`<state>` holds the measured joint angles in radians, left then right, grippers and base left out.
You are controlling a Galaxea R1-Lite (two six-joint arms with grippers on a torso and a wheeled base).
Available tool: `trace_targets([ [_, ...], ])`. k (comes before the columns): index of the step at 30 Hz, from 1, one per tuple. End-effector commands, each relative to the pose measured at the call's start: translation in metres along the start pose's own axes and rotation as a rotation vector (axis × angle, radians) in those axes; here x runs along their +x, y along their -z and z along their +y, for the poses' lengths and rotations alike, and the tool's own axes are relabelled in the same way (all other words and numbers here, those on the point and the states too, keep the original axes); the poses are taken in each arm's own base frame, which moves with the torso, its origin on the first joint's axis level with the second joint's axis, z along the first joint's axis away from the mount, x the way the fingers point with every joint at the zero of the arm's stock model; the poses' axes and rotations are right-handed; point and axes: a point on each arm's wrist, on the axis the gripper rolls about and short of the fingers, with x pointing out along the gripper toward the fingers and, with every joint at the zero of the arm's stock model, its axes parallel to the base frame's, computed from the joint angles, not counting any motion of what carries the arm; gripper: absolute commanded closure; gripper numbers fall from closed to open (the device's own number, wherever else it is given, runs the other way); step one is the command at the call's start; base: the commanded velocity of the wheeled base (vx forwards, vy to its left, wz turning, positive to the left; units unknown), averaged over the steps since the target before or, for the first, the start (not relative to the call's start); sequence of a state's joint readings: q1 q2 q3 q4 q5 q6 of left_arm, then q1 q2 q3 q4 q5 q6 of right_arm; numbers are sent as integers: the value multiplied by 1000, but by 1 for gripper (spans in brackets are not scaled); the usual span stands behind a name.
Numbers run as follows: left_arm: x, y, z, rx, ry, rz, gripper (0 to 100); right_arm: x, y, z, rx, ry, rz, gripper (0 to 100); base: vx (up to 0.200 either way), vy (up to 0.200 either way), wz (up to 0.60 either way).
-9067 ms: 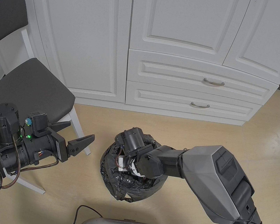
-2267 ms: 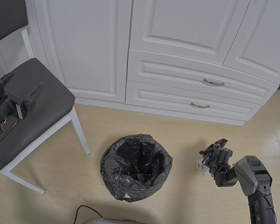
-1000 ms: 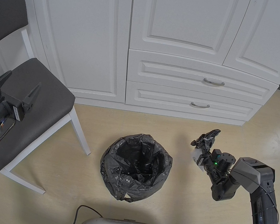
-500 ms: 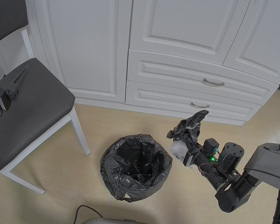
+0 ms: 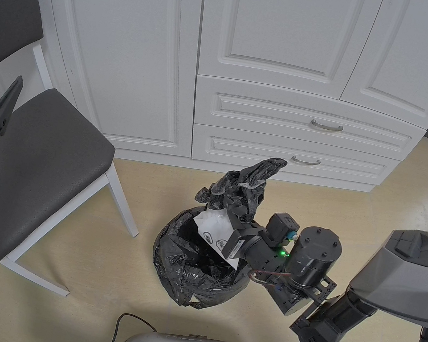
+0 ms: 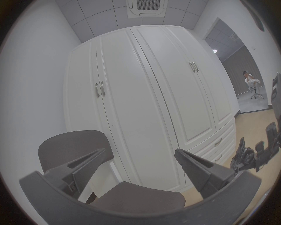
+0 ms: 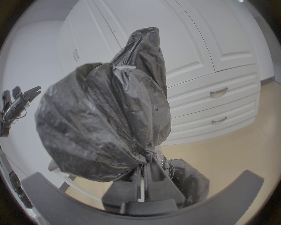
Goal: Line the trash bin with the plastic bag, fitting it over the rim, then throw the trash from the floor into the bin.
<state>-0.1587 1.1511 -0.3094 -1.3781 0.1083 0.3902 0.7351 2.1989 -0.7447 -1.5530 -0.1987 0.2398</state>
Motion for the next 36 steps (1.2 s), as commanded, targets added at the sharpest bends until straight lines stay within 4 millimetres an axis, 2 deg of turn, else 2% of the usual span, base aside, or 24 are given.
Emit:
trace_targets([
  [1, -2, -4, 5, 7, -20, 0, 0, 17, 24, 11, 116, -8, 18, 100, 0, 0, 0],
  [6, -1, -3, 8, 21, -39, 13, 0, 38, 33, 11, 258, 78, 73, 100, 0, 0, 0],
  [10, 0, -2, 10, 24, -48, 17, 0, 58, 42, -1, 340, 178, 91, 100, 0, 0, 0],
  [12, 0, -2, 11, 25, -49, 22, 0, 62, 50, -5, 355, 198, 111, 100, 0, 0, 0],
  [14, 0, 0, 11, 27, -45, 41, 0, 66, 69, -10, 347, 221, 133, 100, 0, 0, 0],
  [16, 0, 1, 11, 29, -44, 51, 0, 67, 75, -11, 344, 230, 138, 100, 0, 0, 0],
  [17, 1, 3, 11, 30, -40, 74, 0, 71, 85, -14, 334, 251, 138, 100, 0, 0, 0],
  [20, 2, 4, 11, 4, -38, 86, 0, 77, 95, -23, 326, 284, 122, 100, 0, 0, 0],
  [29, 2, 2, 11, -6, -40, 80, 0, 78, 109, -31, 305, 239, 3, 100, 0, 0, 0],
  [31, 2, 2, 11, -6, -40, 80, 0, 76, 118, -36, 232, 214, -48, 100, 0, 0, 0],
  [36, 2, 3, 11, -6, -38, 81, 0, 73, 132, -38, 182, 205, -21, 100, 0, 0, 0],
])
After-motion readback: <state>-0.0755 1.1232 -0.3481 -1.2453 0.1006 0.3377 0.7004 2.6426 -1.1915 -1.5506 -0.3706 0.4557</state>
